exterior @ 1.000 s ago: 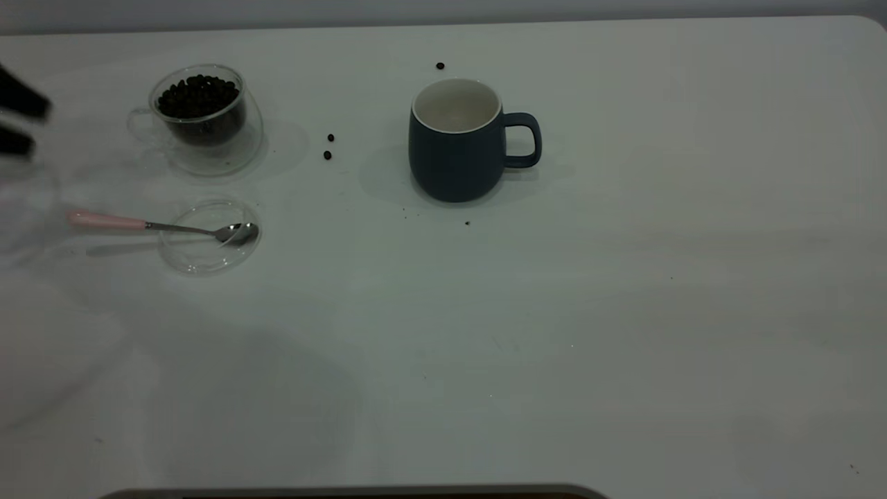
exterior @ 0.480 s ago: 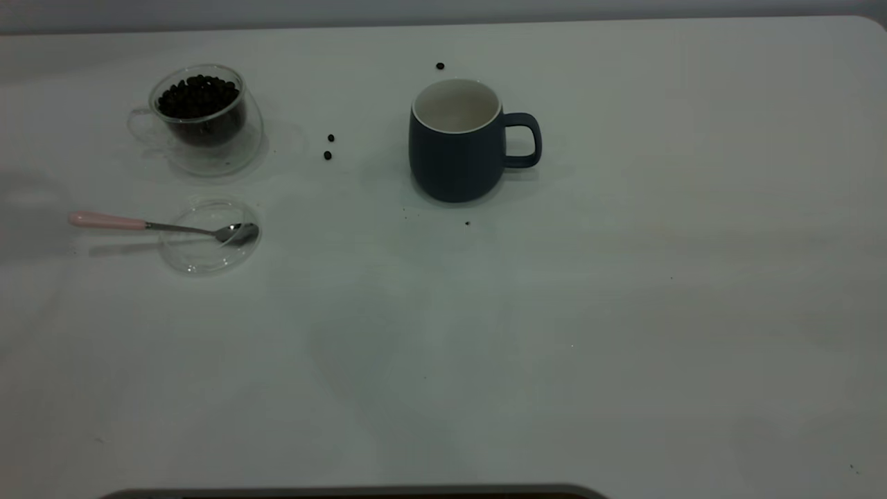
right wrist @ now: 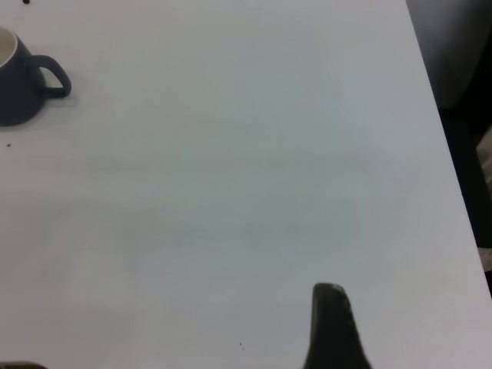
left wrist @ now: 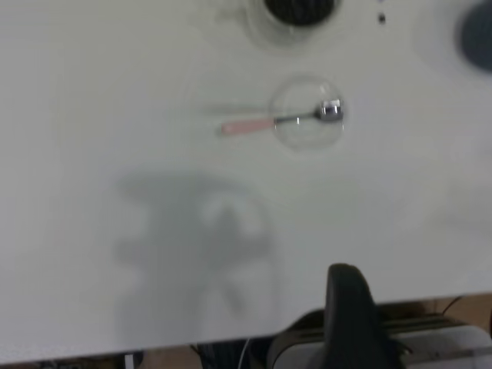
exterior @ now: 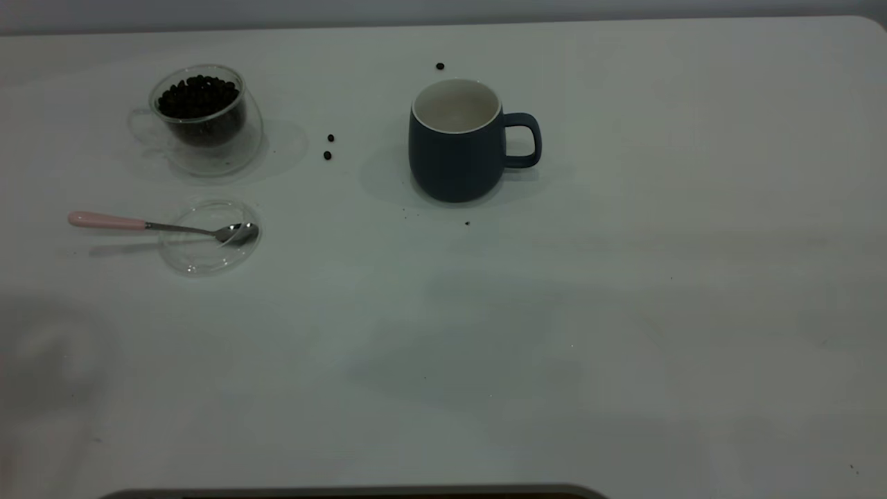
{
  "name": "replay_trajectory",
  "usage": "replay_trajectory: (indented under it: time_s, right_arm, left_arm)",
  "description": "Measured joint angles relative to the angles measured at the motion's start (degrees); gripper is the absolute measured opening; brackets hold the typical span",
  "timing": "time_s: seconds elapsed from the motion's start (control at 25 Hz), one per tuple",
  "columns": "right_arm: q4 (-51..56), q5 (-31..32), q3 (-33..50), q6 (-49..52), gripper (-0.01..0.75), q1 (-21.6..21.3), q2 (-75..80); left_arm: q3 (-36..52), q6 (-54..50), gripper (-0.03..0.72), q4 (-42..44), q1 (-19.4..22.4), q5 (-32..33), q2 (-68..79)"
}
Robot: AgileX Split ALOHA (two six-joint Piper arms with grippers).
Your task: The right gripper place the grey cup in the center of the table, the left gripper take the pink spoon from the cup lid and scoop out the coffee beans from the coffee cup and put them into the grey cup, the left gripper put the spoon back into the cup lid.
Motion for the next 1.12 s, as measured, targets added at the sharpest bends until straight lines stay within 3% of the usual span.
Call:
replay_trajectory:
  time_s: [0.4,0.64,1.12]
  right_arm:
    - [0.0,0.0,0.0,0.0,0.531,0.0,0.0]
    - [0.0,0.0,0.0,0.0,0.531,0.0,0.0]
    - [0.0,0.0,0.0,0.0,0.531,0.0,0.0]
  left_arm:
    - [24.7,0.1,0.478,0.8,-0.4,0.0,-26.2]
    - [37.0,0.1,0.478,1.0,-3.7,-0.2,-43.2]
    - [39.8,-0.2,0.478,2.8,-4.4,-0.2,-65.0]
